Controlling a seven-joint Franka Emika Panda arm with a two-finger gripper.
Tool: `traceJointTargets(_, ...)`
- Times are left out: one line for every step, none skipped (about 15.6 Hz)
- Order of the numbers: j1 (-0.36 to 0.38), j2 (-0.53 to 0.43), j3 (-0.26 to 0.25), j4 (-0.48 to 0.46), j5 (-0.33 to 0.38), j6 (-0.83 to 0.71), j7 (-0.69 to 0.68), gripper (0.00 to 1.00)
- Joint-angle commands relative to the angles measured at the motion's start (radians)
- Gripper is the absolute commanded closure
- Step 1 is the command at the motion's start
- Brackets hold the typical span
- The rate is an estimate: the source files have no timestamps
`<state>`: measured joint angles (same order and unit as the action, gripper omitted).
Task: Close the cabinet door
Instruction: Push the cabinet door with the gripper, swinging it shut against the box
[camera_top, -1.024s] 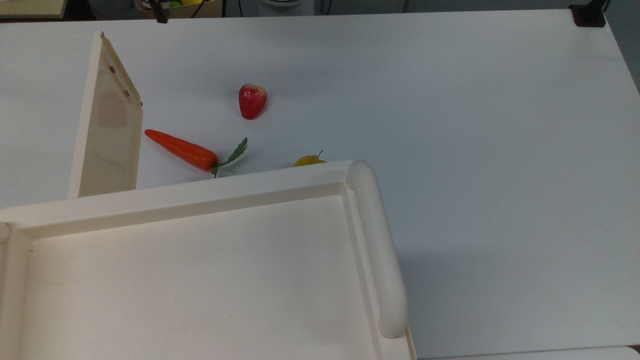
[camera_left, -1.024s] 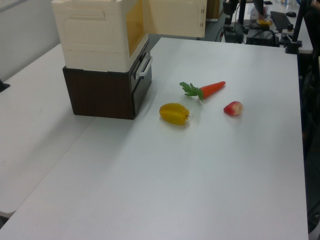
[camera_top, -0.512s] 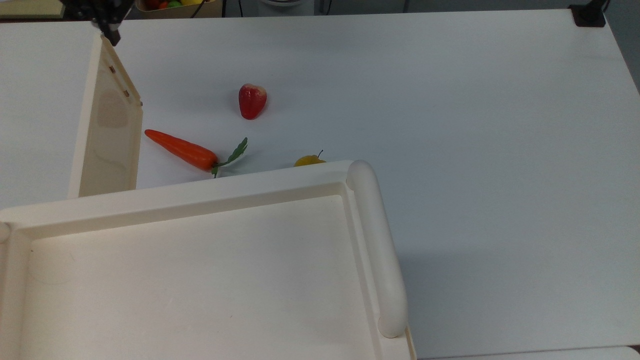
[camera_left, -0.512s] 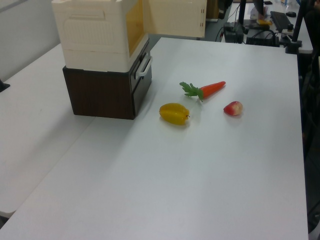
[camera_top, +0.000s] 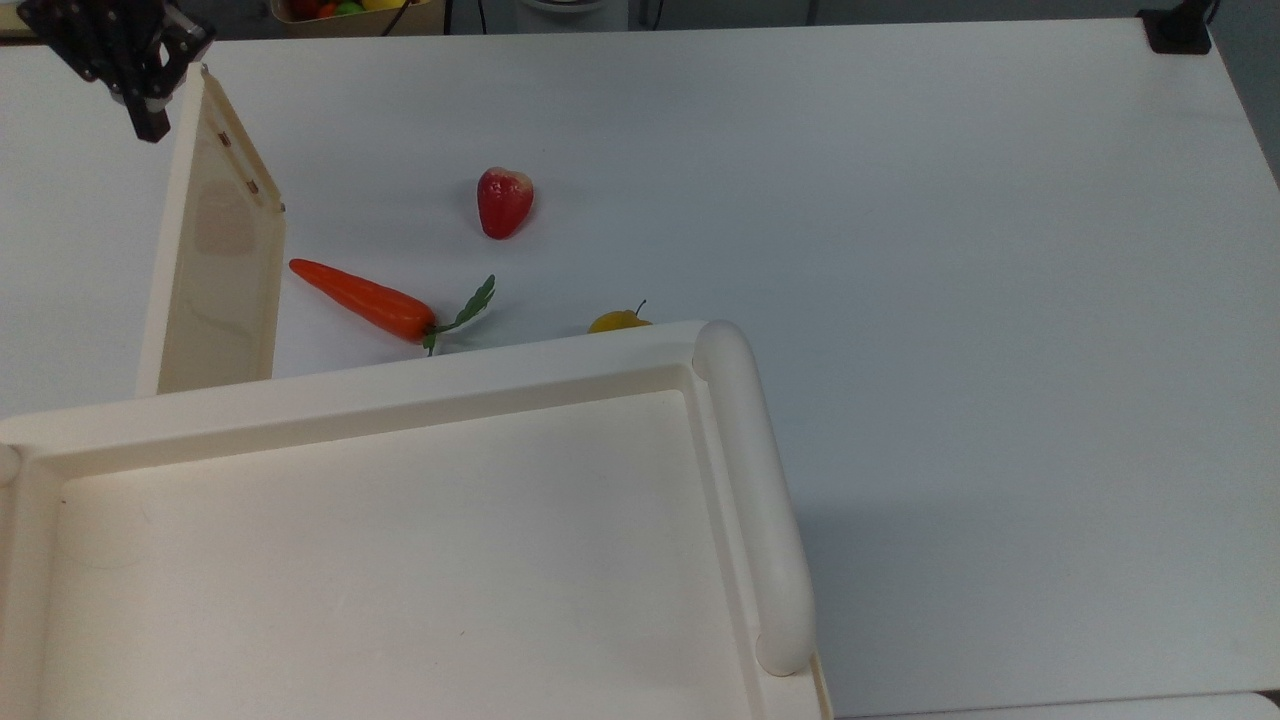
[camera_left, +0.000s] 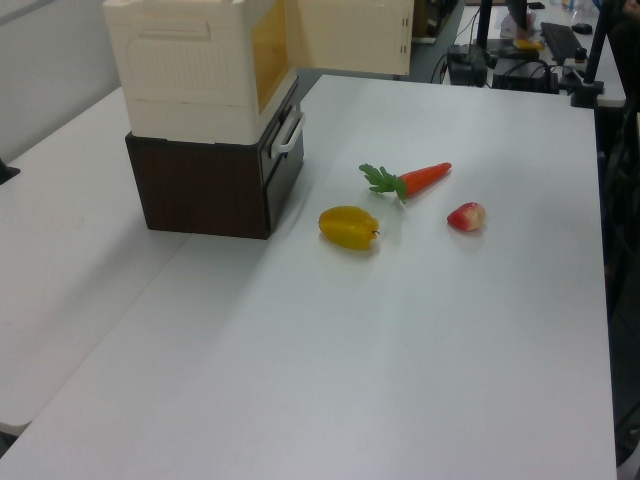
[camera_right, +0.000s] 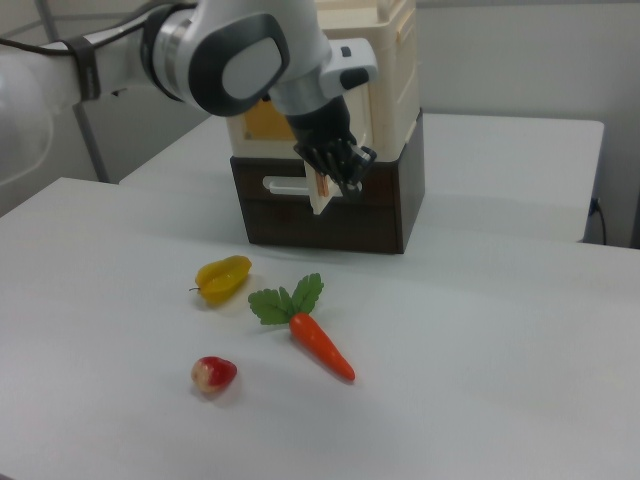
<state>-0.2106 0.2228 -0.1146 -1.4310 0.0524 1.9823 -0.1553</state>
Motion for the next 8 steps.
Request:
traceJointTargets(-0.007, 0.023, 0.001, -0.008, 0.047, 0.094, -0.02, 0.99)
traceJointTargets(-0.007, 0.033, 0.001, -0.008, 0.061, 0.119, -0.023, 0.99)
traceJointTargets(-0.007, 0.044, 0.001, -0.006, 0.072, 0.144, -0.021, 0.99)
traceJointTargets(-0.006, 0.055, 0.001, 0.0, 0.081, 0.162, -0.02, 0.99)
traceJointTargets(-0.006, 0.058, 0.001, 0.001, 0.089, 0.174, -0.021, 0.98)
traceJointTargets(-0.003, 0.069, 0.001, 0.006, 0.092, 0.185, -0.017, 0.98)
traceJointTargets(-0.001, 0.07, 0.003, 0.006, 0.095, 0.193, -0.012, 0.98)
traceJointTargets(0.0, 0.072, 0.004, 0.006, 0.098, 0.204, -0.007, 0.98)
